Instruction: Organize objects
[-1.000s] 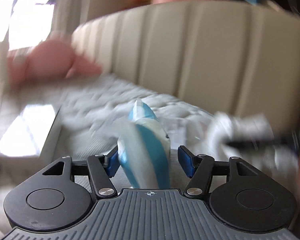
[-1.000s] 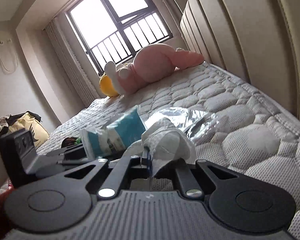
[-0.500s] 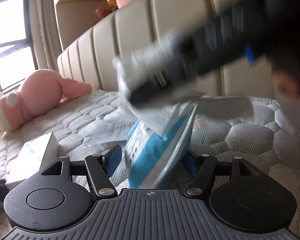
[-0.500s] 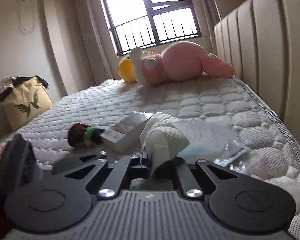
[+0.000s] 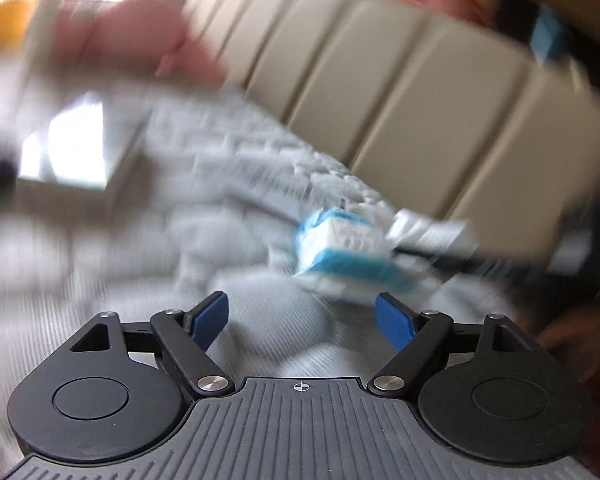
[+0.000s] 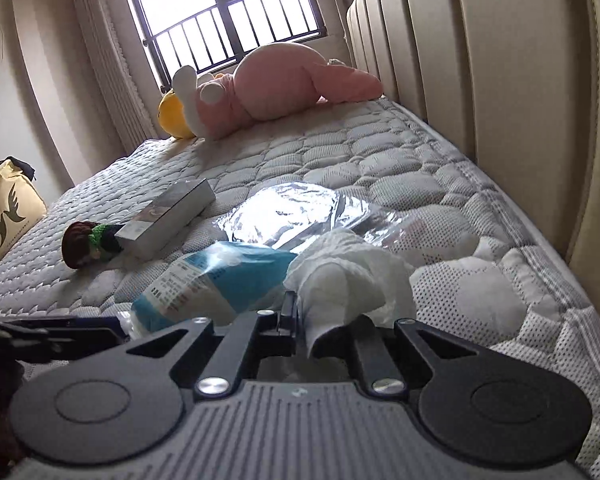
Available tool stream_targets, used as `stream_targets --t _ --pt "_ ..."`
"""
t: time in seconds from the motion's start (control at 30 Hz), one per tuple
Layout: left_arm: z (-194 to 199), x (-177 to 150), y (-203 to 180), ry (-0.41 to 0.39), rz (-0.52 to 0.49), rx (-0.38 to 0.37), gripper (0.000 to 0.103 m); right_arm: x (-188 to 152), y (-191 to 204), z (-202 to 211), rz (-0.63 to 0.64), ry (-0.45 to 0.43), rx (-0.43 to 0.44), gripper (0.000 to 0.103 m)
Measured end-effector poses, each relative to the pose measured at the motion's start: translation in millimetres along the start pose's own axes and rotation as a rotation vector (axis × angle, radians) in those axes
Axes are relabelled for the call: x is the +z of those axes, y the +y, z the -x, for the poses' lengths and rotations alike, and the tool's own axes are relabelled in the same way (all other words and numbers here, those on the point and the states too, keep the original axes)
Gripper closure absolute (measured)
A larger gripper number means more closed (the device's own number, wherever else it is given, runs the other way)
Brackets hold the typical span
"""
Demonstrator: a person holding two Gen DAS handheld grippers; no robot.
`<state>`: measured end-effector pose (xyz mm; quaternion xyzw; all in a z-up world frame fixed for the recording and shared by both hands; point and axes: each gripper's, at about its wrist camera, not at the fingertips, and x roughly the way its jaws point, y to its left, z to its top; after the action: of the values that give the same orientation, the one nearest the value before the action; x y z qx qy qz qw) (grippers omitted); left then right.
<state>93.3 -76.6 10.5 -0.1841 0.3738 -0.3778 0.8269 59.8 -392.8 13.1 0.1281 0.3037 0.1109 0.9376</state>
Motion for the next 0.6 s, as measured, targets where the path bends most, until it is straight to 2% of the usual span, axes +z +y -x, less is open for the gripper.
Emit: stream_targets --t 0.07,0.1,0.2,0.33,0.4,0.43,0.47,0.5,0.6 --pt "2 -2 18 0.035 0.215 -0.136 0.011 -7 2 -8 0.009 0.007 0.001 0.095" --pt "0 -2 24 0.044 0.289 -0.18 0.01 -10 4 -10 0.02 0.005 -0.002 0.095" --pt "-13 2 23 0.051 0.382 -0.189 0.01 -14 10 -12 0.05 -0.016 -0.009 0.093" --pt "-43 9 14 0.013 0.446 -0.153 0.009 -16 7 -10 0.036 -0.032 0.003 0.093" --pt "-54 11 8 -0.04 0.423 -0.118 0.011 -17 5 -8 0.018 -0.038 0.011 0.093" --pt "-59 14 5 -0.064 0.392 -0.094 0.02 -17 5 -7 0.011 -0.041 0.015 0.093" --pt "-65 18 3 -0.077 0.342 -0.062 0.035 -17 4 -4 0.005 -0.044 0.02 0.093" --pt "-68 21 1 -0.082 0.284 -0.035 0.042 -17 3 -2 0.0 -0.046 0.023 0.093" --pt "-67 24 -6 -0.108 0.08 0.028 0.044 -14 2 12 0.007 -0.077 0.008 0.093"
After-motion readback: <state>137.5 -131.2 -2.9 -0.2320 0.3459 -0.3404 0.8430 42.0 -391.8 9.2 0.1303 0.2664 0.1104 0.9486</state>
